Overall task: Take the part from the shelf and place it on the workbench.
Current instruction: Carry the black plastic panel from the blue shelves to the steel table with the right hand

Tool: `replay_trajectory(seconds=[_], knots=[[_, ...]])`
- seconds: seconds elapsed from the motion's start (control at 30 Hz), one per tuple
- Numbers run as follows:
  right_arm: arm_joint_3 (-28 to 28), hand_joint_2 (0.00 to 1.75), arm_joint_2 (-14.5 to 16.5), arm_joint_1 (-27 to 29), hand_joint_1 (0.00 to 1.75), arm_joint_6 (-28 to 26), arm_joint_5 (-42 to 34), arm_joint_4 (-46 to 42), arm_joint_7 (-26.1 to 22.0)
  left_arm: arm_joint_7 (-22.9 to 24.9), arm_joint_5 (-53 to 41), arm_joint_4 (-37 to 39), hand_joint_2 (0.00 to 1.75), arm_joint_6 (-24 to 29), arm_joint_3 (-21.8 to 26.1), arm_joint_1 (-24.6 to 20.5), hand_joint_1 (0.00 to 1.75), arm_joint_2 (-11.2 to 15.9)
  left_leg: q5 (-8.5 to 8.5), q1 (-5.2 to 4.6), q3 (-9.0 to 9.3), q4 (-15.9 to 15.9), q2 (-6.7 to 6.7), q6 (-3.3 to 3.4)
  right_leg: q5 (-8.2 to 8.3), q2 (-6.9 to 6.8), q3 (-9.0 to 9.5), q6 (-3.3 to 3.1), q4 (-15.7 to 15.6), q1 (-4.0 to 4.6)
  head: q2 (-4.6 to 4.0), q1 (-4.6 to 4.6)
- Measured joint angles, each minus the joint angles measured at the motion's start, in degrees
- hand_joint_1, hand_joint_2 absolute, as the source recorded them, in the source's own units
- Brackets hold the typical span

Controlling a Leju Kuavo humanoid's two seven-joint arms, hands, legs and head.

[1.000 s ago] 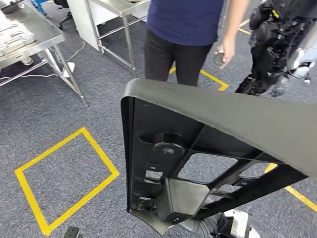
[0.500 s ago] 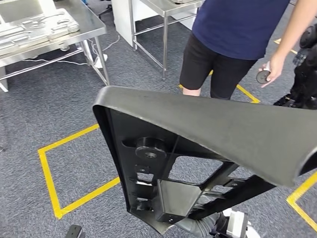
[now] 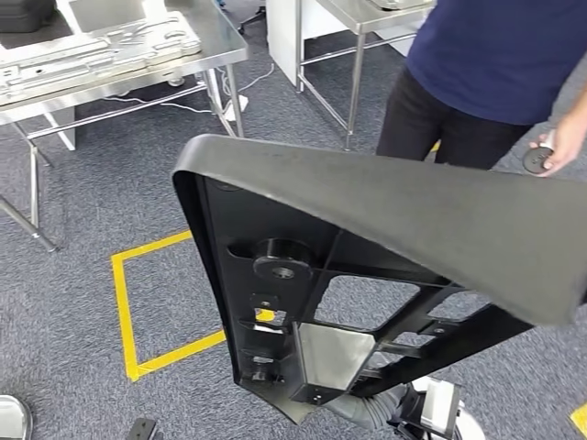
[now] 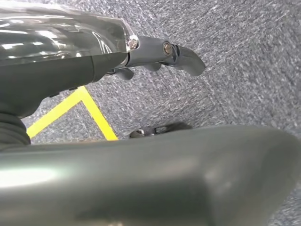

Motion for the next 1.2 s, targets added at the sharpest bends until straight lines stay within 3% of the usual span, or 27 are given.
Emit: replay_trajectory(seconds=[0.07, 0.13, 0.2, 0.23, 0.3, 0.33, 0.37, 0.4, 0.43, 0.5, 0.53, 0.6, 0.67, 0.73, 0.8, 0.83, 0.9, 0.93, 1.0, 1.03, 1.1, 1.2], knots=[[0.0, 1.75, 0.0, -0.1, 1.75, 0.0, -0.1, 0.0, 0.0, -0.1, 0.0, 0.0, 0.0, 0.0, 0.0, -0.1, 0.0, 0.0, 0.37, -0.55, 1.39, -3.0, 1.44, 0.8, -0.42, -0.86, 0.38, 0.54, -0.1, 0.23, 0.0, 0.01], [0.1, 1.75, 0.0, -0.2, 1.75, 0.0, -0.2, 0.0, 0.0, -0.1, 0.0, 0.0, 0.0, 0.0, 0.0, 0.1, 0.0, 0.0, 0.09, -0.8, 1.41, -3.4, 1.03, 1.56, -0.63, -1.68, 0.69, 1.13, -0.3, 0.32, 0.0, 0.0], [0.2, 1.75, -0.1, -0.3, 1.75, 0.0, -0.4, -0.1, 0.0, -0.2, 0.0, 0.0, 0.0, 0.0, 0.0, 0.3, 0.0, 0.0, 0.2, -0.57, 1.72, -3.9, 0.18, 2.27, -1.69, -0.44, 0.78, 1.63, 0.5, 0.18, 0.01, 0.03], [0.2, 1.75, -0.1, -0.4, 1.75, 0.0, -0.4, -0.1, 0.0, -0.3, 0.0, 0.0, 0.0, 0.0, 0.0, 0.3, 0.0, 0.0, 0.28, -0.37, 1.91, -4.1, -0.26, 2.61, -2.97, 0.9, 0.04, 1.77, 2.4, 0.13, 0.01, 0.06], [0.3, 1.75, -0.2, -0.4, 1.75, 0.0, -0.5, -0.2, 0.0, -0.5, 0.0, 0.0, 0.0, 0.0, 0.0, 0.1, 0.0, -0.1, 0.23, -0.24, 2.02, -4.2, -1.22, 3.01, -6.36, 3.31, -3.46, 1.8, 9.4, 0.11, 0.01, 0.12], [0.3, 1.75, -0.3, -0.3, 1.75, 0.0, -0.5, -0.1, 0.0, -0.5, 0.0, 0.0, 0.0, 0.0, 0.0, 0.0, 0.0, -0.1, 0.19, -0.26, 2.05, -4.2, -1.79, 3.08, -7.45, 3.7, -5.47, 1.81, 12.8, 0.14, 0.0, 0.13], [0.3, 1.75, -0.4, -0.3, 1.75, 0.0, -0.6, -0.1, 0.0, -0.5, 0.0, 0.0, 0.0, 0.0, 0.0, 0.0, 0.0, -0.1, 0.15, -0.28, 2.11, -4.2, -2.39, 3.12, -7.46, 3.85, -6.88, 1.82, 14.8, 0.17, -0.01, 0.13], [0.4, 1.75, -0.4, -0.2, 1.75, 0.0, -0.7, -0.1, 0.0, -0.6, 0.0, 0.0, 0.0, 0.0, 0.0, 0.1, 0.0, -0.1, 0.1, -0.28, 2.21, -4.2, -3.02, 3.11, -6.27, 3.93, -7.34, 1.79, 14.8, 0.17, -0.01, 0.13], [0.4, 1.75, -0.4, -0.2, 1.75, 0.0, -0.8, -0.1, 0.0, -0.6, 0.1, 0.0, 0.0, 0.0, 0.0, 0.1, 0.0, -0.2, 0.04, -0.27, 2.39, -4.2, -3.67, 3.07, -4.09, 4.1, -6.79, 1.72, 12.5, 0.15, -0.01, 0.13], [0.4, 1.75, -0.4, -0.3, 1.75, 0.0, -0.9, 0.0, -0.1, -0.7, 0.2, 0.0, 0.0, 0.0, 0.0, 0.1, 0.0, -0.2, -0.18, -0.32, 2.62, -4.1, -4.93, 2.77, 0.49, 5.82, -4.32, 1.5, 5.3, 0.04, 0.01, 0.13], [0.5, 1.75, -0.5, -0.3, 1.75, 0.0, -0.9, 0.0, -0.1, -0.8, 0.3, 0.0, 0.0, 0.0, 0.0, 0.0, 0.0, -0.2, -0.25, -0.31, 2.54, -4.0, -5.51, 2.53, 1.68, 6.86, -3.35, 1.4, 2.5, -0.01, 0.01, 0.13], [0.5, 1.75, -0.5, -0.2, 1.75, 0.0, -0.9, 0.0, -0.2, -0.9, 0.4, 0.0, 0.0, 0.0, 0.0, 0.1, 0.0, -0.2, -0.18, -0.19, 2.19, -4.0, -6.51, 1.9, 1.87, 7.98, -2.76, 1.13, 0.6, 0.1, 0.02, 0.11], [0.5, 1.75, -0.5, -0.3, 1.75, 0.0, -0.9, 0.0, -0.3, -0.9, 0.4, 0.0, 0.0, 0.0, 0.0, 0.3, 0.0, -0.2, -0.16, -0.06, 2.04, -4.0, -7.13, 1.27, 1.92, 7.06, -2.56, 0.6, 0.2, 0.02, 0.0, 0.11], [0.5, 1.75, -0.5, -0.4, 1.75, 0.0, -0.9, -0.1, -0.3, -0.9, 0.5, 0.0, 0.0, 0.0, 0.0, 0.3, 0.0, -0.2, -1.61, -0.17, 1.17, -1.9, -5.66, 0.69, 1.95, 5.82, -2.2, -0.05, -0.1, -0.3, -0.01, 0.04], [0.5, 1.75, -0.5, -0.4, 1.75, 0.0, -0.9, -0.2, -0.4, -1.0, 0.6, 0.0, 0.0, 0.0, 0.0, 0.2, 0.0, -0.3, -4.85, -0.05, -1.77, 4.3, -3.31, 0.07, 1.74, 4.5, -1.91, -0.46, -0.1, -0.31, 0.0, -0.04], [0.5, 1.75, -0.5, -0.3, 1.75, 0.0, -0.9, -0.2, -0.3, -1.0, 0.7, 0.0, 0.0, 0.0, 0.0, 0.1, 0.0, -0.3, -6.25, 0.1, -3.54, 7.9, -2.75, -0.18, 1.63, 3.93, -1.82, -0.52, -0.1, -0.28, 0.0, -0.04], [0.5, 1.75, -0.5, -0.3, 1.75, 0.0, -0.6, -0.2, -0.3, -1.0, 0.8, 0.0, 0.0, 0.0, 0.0, 0.3, 0.0, -0.3, -6.41, 0.29, -5.08, 10.9, -2.38, -0.45, 1.39, 3.18, -1.62, -0.43, -0.1, -0.25, 0.0, -0.04], [0.5, 1.75, -0.5, -0.3, 1.75, -0.1, -0.5, -0.2, -0.3, -1.1, 0.9, 0.0, 0.0, 0.0, 0.0, 0.4, 0.0, -0.3, -4.93, 0.32, -4.24, 9.2, -2.31, -0.41, 1.25, 2.91, -1.42, -0.31, -0.1, -0.25, -0.01, -0.04], [0.5, 1.75, -0.5, -0.4, 1.75, -0.4, -0.1, -0.2, -0.3, -1.1, 0.9, 0.0, 0.0, 0.0, 0.0, 0.4, 0.0, -0.3, -1.2, 0.2, -0.61, 2.1, -2.06, 0.09, 0.89, 2.53, -0.91, 0.02, -0.1, -0.2, -0.01, -0.04], [0.5, 1.75, -0.5, -0.4, 1.75, -0.6, 0.0, -0.2, -0.3, -1.1, 0.9, 0.0, 0.0, 0.0, 0.0, 0.4, 0.0, -0.3, -0.12, 0.06, 0.99, -1.1, -1.92, 0.46, 0.72, 2.44, -0.77, 0.22, -0.1, -0.12, -0.01, -0.05], [0.5, 1.75, -0.6, -0.4, 1.75, -0.9, 0.3, -0.3, -0.3, -1.2, 0.9, 0.0, 0.0, 0.0, 0.0, 0.3, 0.0, -0.3, 0.01, -0.09, 2.26, -3.8, -1.72, 0.76, 0.48, 2.37, -0.84, 0.42, 0.1, 0.15, -0.01, -0.05], [0.5, 1.75, -0.7, -0.3, 1.75, -1.2, 0.7, -0.3, -0.4, -1.2, 1.0, 0.0, 0.0, -0.1, 0.1, 0.4, 0.0, -0.4, -0.18, -0.09, 2.34, -4.2, -1.71, 0.8, 0.46, 2.38, -0.66, 0.49, -0.3, 0.22, 0.0, -0.02]])
